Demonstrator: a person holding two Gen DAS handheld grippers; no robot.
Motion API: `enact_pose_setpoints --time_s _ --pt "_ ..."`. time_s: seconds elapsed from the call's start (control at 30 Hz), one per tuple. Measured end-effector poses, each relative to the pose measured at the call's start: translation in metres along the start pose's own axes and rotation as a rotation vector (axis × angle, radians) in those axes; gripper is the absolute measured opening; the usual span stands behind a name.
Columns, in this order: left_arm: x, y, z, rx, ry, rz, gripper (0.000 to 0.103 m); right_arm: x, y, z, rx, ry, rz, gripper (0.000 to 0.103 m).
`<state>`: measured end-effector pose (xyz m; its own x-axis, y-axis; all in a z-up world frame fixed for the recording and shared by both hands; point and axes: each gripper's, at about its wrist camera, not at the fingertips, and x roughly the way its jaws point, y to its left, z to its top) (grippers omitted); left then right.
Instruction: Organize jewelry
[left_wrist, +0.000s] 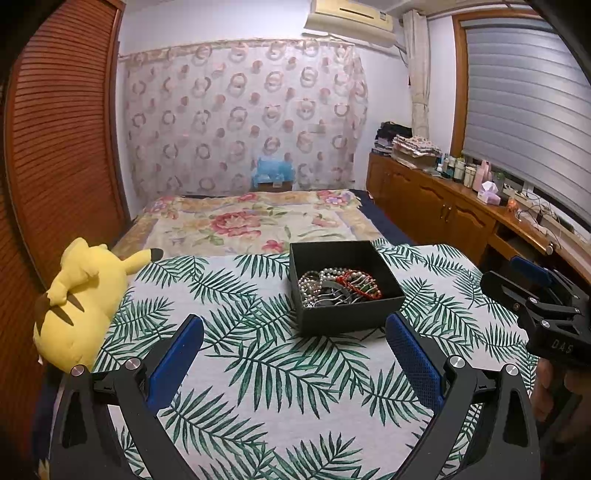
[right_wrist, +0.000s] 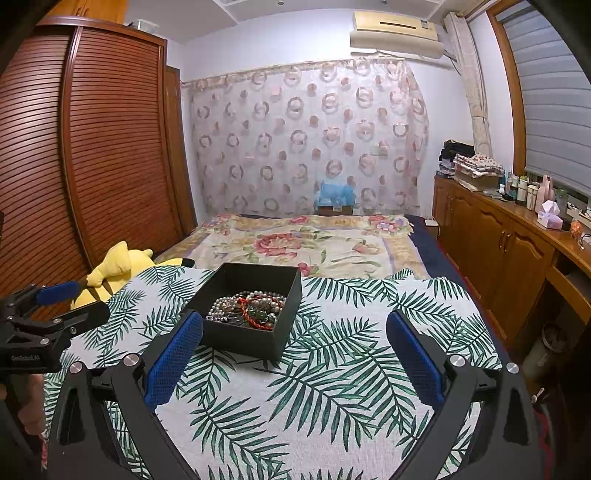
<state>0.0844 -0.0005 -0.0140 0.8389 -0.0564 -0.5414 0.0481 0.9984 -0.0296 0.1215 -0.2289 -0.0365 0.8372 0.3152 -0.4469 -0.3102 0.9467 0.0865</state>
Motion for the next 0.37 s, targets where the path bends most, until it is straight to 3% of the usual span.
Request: enact_pose_setpoints --time_s 0.37 --pt "-0.0027 0.0004 0.0021 -0.001 0.002 0.002 0.095 -0.0005 0.0002 0.0004 0.001 -0.001 0.001 0.100"
